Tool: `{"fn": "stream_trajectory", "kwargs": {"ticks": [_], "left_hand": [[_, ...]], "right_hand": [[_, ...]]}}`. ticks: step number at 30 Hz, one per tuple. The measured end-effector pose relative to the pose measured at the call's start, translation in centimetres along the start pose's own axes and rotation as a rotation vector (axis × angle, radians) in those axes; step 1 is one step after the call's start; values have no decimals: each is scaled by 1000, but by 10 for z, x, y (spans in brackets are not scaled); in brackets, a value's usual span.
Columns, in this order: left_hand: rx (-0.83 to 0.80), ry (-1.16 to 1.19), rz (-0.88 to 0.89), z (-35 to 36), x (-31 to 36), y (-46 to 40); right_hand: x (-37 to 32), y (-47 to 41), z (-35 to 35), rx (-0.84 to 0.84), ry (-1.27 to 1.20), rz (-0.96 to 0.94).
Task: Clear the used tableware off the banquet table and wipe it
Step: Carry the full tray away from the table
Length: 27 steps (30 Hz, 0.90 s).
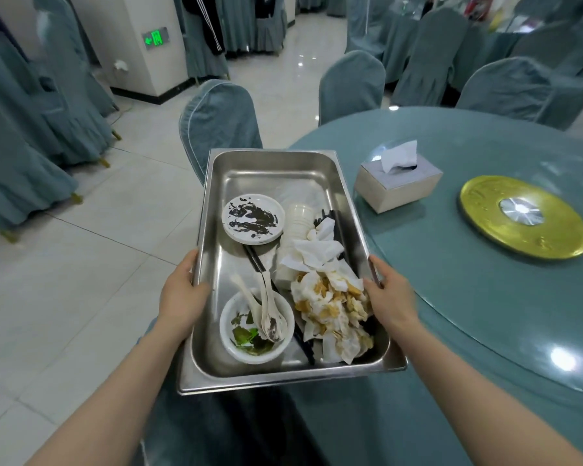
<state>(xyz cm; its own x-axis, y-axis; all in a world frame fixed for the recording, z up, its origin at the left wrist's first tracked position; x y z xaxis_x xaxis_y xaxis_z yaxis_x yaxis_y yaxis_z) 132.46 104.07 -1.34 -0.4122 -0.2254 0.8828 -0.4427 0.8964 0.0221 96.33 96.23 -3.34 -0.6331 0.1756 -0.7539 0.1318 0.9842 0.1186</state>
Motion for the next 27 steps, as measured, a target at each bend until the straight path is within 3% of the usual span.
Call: {"fn": "stream_trajectory", "kwargs": {"ticks": [5, 11, 27], "left_hand": [[-87, 43, 55, -36, 1, 30], [-285, 113, 179, -19, 23, 59], [-872, 149, 507, 122, 159, 231]], "right_hand": [[-18, 72, -19, 135, 4, 0], [-7, 156, -74, 282, 77, 109], [96, 453, -232, 843, 41, 545]]}}
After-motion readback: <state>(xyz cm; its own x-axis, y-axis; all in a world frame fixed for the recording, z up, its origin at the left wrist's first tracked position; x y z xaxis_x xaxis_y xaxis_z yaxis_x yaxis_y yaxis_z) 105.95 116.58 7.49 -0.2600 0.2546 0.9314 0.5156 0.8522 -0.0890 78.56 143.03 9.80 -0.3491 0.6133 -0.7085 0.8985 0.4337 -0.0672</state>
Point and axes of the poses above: each hand's wrist, its own y-axis away from the middle knuckle, its own z-axis out of the palm, x = y × z, the point moved 6 cm from there along -y, towards the middle knuckle, and after that the axes turned 5 degrees about z, right-handed, at the moved point
